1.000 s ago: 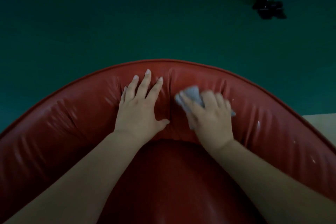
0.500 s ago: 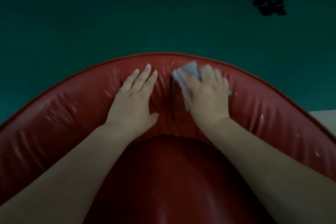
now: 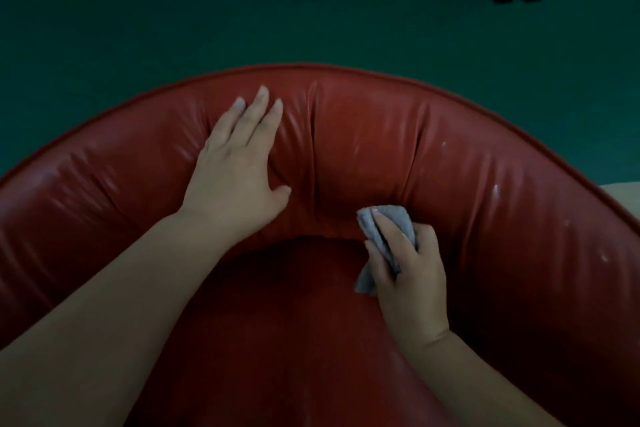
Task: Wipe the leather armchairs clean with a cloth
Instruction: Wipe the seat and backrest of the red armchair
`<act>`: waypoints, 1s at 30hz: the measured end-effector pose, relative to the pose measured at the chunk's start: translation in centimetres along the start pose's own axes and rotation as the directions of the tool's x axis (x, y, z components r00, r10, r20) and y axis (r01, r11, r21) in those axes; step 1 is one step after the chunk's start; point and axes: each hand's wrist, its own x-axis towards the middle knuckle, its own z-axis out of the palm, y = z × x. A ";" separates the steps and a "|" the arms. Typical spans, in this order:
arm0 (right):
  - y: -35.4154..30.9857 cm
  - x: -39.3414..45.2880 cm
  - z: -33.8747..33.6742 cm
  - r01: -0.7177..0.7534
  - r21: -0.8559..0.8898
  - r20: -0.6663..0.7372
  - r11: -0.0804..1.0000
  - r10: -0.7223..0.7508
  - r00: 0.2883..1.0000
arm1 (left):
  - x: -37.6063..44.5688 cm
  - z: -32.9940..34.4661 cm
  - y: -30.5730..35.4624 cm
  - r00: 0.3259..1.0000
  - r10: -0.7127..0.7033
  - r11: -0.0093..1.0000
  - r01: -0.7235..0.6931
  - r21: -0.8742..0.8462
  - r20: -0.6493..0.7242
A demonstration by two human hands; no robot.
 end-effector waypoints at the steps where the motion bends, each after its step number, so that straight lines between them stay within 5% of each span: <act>1: 0.6 -1.4 1.0 -0.073 0.035 0.014 0.997 0.072 0.997 | -0.2 0.4 0.1 0.999 0.007 1.000 -0.007 0.001 -0.033; 7: 5.8 -7.8 7.6 -0.453 0.047 0.133 0.890 0.444 0.886 | -4.6 4.9 0.7 0.988 0.039 0.999 -0.039 0.000 -0.153; 15: 9.8 -7.1 13.3 -0.437 -0.110 0.198 0.893 0.450 0.871 | -10.0 12.8 -1.1 0.998 0.066 0.991 -0.064 -0.115 0.014; 22: 10.1 -7.1 16.7 -0.382 -0.345 0.061 0.858 0.426 0.903 | -14.4 21.8 -3.9 0.894 -0.217 0.952 0.284 -0.119 0.393; 25: 7.6 -7.2 18.6 -0.331 -0.198 0.206 0.923 0.369 0.906 | -14.9 23.4 -4.2 0.879 -0.241 0.955 0.290 -0.058 0.412; 27: 6.9 -7.7 19.2 -0.161 -0.167 0.381 0.973 0.215 0.899 | -15.1 23.8 -4.1 0.885 -0.247 0.957 0.286 -0.043 0.394; 30: 10.0 -6.5 17.1 -0.405 -0.338 0.248 0.850 0.495 0.832 | -15.0 23.8 -4.2 0.879 -0.252 0.951 0.302 -0.064 0.405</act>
